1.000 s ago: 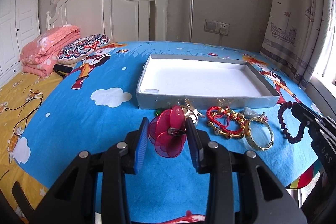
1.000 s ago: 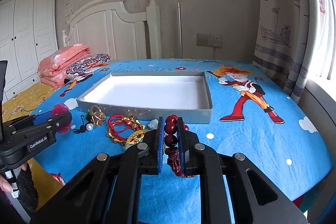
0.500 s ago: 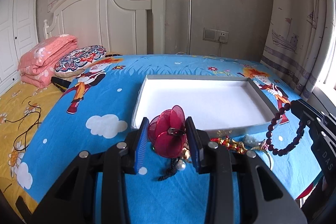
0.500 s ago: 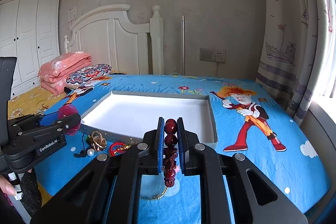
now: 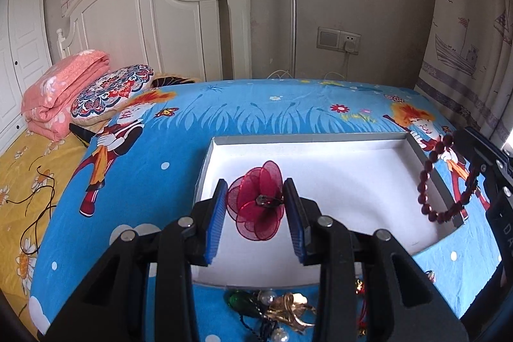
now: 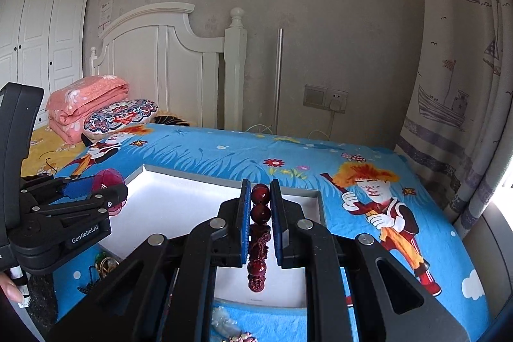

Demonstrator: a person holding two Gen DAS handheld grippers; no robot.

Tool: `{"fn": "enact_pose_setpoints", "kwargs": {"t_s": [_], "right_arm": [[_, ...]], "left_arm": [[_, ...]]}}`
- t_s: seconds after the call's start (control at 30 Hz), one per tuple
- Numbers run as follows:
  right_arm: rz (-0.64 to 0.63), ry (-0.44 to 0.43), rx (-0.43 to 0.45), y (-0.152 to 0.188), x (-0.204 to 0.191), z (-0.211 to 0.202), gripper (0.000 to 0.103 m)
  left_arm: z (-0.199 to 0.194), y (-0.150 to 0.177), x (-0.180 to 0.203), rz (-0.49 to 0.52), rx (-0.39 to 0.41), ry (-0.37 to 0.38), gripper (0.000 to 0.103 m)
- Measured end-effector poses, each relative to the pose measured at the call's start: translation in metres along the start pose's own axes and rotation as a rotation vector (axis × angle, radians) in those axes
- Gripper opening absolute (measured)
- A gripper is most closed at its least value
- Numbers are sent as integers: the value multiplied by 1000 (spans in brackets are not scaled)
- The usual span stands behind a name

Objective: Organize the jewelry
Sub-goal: 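Carry the brooch into the white tray and open the left tool while the right tool drops the bracelet there, then withdraw both open tools from the tray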

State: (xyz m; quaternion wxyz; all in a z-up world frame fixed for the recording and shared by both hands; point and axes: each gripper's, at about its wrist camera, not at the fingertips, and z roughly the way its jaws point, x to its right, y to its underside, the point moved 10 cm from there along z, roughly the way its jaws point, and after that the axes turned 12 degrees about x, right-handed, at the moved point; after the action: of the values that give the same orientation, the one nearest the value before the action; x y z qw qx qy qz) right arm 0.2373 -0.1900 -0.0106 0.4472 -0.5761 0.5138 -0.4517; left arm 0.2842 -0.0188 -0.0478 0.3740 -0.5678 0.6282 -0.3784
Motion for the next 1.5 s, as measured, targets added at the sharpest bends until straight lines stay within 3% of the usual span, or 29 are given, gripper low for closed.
{"fn": "enact_pose_setpoints", "kwargs": {"t_s": [0.27, 0.57, 0.67, 0.7, 0.77, 0.8, 0.9, 1.1, 1.5], "right_arm": [[12, 24, -117, 27, 13, 56, 14], [37, 31, -131, 35, 10, 67, 15], [35, 39, -140, 37, 9, 68, 16], [39, 36, -144, 37, 9, 68, 21], [56, 32, -141, 37, 10, 67, 47], [65, 32, -131, 35, 12, 64, 64], [63, 21, -123, 34, 14, 49, 64], [124, -14, -129, 47, 26, -3, 64], [180, -26, -146, 88, 21, -79, 64]], "left_arm": [[41, -2, 2, 11, -45, -37, 35], [61, -6, -5, -17, -46, -57, 36], [60, -7, -6, -14, -30, -68, 48], [60, -8, -6, -12, -23, -72, 54], [57, -10, -8, -11, -6, -82, 66], [54, -11, -9, -12, 2, -84, 69], [45, -14, -13, -4, 23, -92, 71], [8, -20, -27, 0, 101, -125, 94], [-76, 33, -24, -41, 128, -103, 98]]}}
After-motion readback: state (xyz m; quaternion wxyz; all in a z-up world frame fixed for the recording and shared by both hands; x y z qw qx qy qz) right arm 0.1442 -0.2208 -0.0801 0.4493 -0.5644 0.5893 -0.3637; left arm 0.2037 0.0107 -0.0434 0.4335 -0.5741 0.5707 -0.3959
